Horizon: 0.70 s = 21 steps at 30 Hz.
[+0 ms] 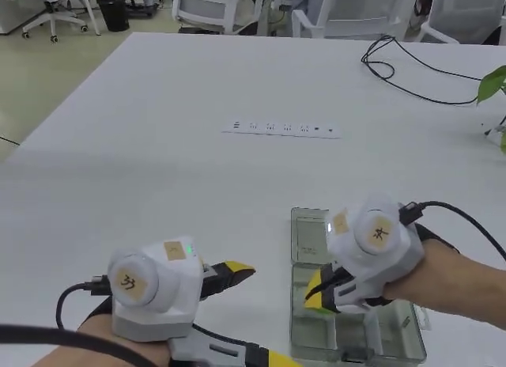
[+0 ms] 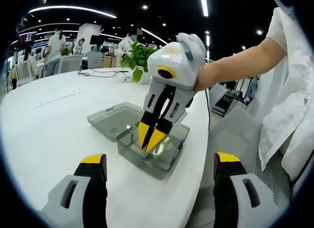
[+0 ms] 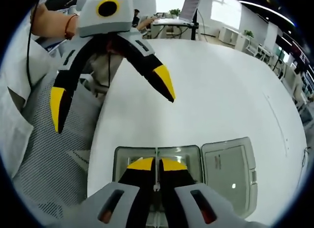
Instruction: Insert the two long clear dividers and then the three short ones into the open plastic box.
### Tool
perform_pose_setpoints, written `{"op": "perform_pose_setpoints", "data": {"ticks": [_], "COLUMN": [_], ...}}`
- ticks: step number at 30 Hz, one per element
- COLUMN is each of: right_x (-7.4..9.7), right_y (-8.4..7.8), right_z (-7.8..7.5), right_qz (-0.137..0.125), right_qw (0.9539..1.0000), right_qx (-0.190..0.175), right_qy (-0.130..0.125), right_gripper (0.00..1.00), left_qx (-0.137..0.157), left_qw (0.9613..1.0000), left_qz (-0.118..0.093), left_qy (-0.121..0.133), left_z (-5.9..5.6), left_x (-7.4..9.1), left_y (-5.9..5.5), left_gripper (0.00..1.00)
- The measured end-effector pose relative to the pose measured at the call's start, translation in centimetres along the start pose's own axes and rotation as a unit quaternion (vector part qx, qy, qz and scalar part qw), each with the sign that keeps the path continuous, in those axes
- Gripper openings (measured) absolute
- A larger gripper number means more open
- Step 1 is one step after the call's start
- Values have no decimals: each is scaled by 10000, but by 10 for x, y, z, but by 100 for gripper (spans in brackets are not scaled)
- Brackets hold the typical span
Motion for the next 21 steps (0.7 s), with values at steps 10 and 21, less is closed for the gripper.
{"op": "perform_pose_setpoints", "data": {"ticks": [10, 21], "right_x": [55, 105], "right_y": [-1, -39], "right_z": [-7, 5], "right_qz": [-738, -815], "right_qw": [9955, 9917], "right_qx": [-539, -851], "right_qy": [-235, -516], "right_gripper": [23, 42], "left_qx": [-25, -65], "left_qw": [10000, 9999], "left_qz": [-21, -28], "left_qy": [58, 133], "left_z": [1, 3], "left_x": [3, 6], "left_y": [2, 3], "left_gripper": [92, 94]}}
Point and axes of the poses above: the centre of the closed fingertips' face, and the gripper's own axes: x roughly backward along the fingers, z roughly to its left, y roughly out of its top, the point moved 6 cm from there along x, roughly backward along the fingers
